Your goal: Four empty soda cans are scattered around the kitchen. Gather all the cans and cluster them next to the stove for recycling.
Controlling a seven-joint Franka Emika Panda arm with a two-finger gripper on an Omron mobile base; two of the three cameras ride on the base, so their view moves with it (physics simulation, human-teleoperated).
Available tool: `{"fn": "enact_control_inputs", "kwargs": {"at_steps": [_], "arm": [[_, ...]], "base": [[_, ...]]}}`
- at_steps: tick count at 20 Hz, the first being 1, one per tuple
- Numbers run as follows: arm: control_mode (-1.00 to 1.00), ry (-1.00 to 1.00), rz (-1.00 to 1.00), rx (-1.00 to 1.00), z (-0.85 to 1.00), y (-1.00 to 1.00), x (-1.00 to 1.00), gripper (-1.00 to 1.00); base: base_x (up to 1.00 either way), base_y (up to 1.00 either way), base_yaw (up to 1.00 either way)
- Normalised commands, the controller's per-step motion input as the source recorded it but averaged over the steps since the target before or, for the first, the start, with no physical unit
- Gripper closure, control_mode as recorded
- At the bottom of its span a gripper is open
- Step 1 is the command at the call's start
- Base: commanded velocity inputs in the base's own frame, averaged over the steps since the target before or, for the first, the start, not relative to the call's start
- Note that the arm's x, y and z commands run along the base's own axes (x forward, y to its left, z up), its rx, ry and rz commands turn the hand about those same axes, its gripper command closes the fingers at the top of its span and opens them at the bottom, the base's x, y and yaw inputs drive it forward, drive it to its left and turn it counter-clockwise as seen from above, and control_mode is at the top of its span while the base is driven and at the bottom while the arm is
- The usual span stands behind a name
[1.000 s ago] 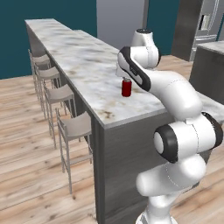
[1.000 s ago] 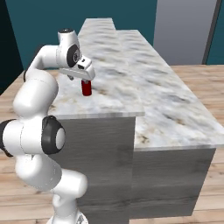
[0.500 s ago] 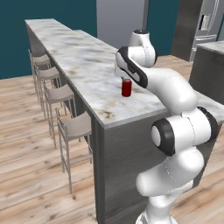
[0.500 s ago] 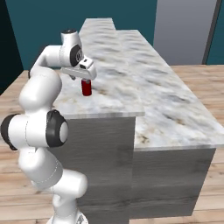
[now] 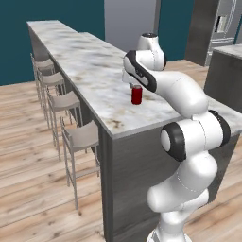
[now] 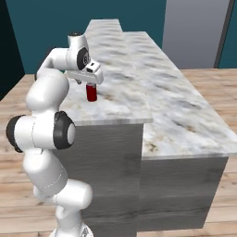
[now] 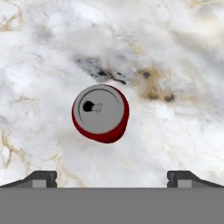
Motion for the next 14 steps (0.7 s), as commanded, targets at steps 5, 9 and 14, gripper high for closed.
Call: {"fn": "enact_control_inputs", "kwargs": {"at_steps": [5,9,14], "arm": [[-1.00,0.00,0.00,0.00,-0.09,0.00,0.18,-1.00],[-1.00,0.00,0.00,0.00,-0.07,0.00,0.14,-1.00],[-1.00,0.00,0.00,0.00,-0.09,0.00,0.15,-1.00]], "base": [[0.00,0.00,0.00],[0.00,0.00,0.00],[0.00,0.00,0.00]]}}
